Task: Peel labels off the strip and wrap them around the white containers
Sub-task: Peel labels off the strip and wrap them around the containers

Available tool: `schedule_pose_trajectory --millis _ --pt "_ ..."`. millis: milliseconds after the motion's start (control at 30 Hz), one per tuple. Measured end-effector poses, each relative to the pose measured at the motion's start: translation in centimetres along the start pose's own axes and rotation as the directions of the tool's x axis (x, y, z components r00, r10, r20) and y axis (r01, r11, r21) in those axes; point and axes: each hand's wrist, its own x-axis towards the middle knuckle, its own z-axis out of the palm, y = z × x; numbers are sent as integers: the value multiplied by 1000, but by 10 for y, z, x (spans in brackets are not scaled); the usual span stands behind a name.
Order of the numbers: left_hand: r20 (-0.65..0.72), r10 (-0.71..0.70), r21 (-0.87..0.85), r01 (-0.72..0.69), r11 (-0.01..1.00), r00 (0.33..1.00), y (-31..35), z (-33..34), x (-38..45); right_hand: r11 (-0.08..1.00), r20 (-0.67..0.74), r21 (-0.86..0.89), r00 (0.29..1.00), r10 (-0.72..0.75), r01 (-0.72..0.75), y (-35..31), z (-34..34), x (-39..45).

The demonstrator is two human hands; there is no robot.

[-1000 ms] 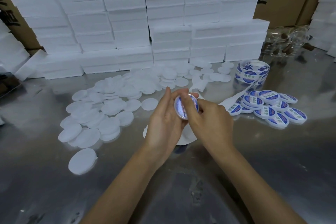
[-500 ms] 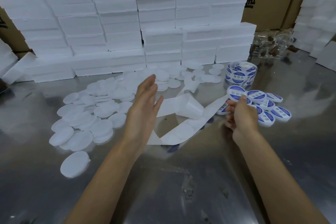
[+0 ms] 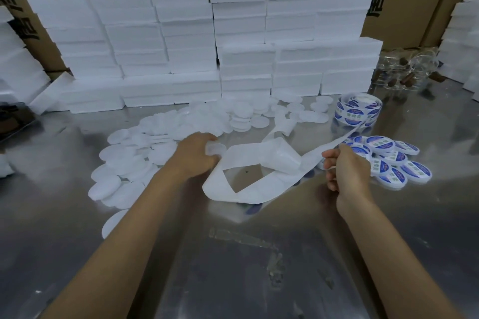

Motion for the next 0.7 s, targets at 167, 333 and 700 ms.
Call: schedule_pose_trajectory --millis 167,333,700 --pt "31 83 24 -83 996 996 -6 7 8 992 1 -66 994 -107 107 2 3 -2" --pt "-225 -107 -577 -44 816 968 21 -2 -17 819 107 -223 848 -519 529 4 13 -23" --pt "102 288 -994 111 -15 952 77 -32 -83 385 352 -158 417 -838 909 18 44 -70"
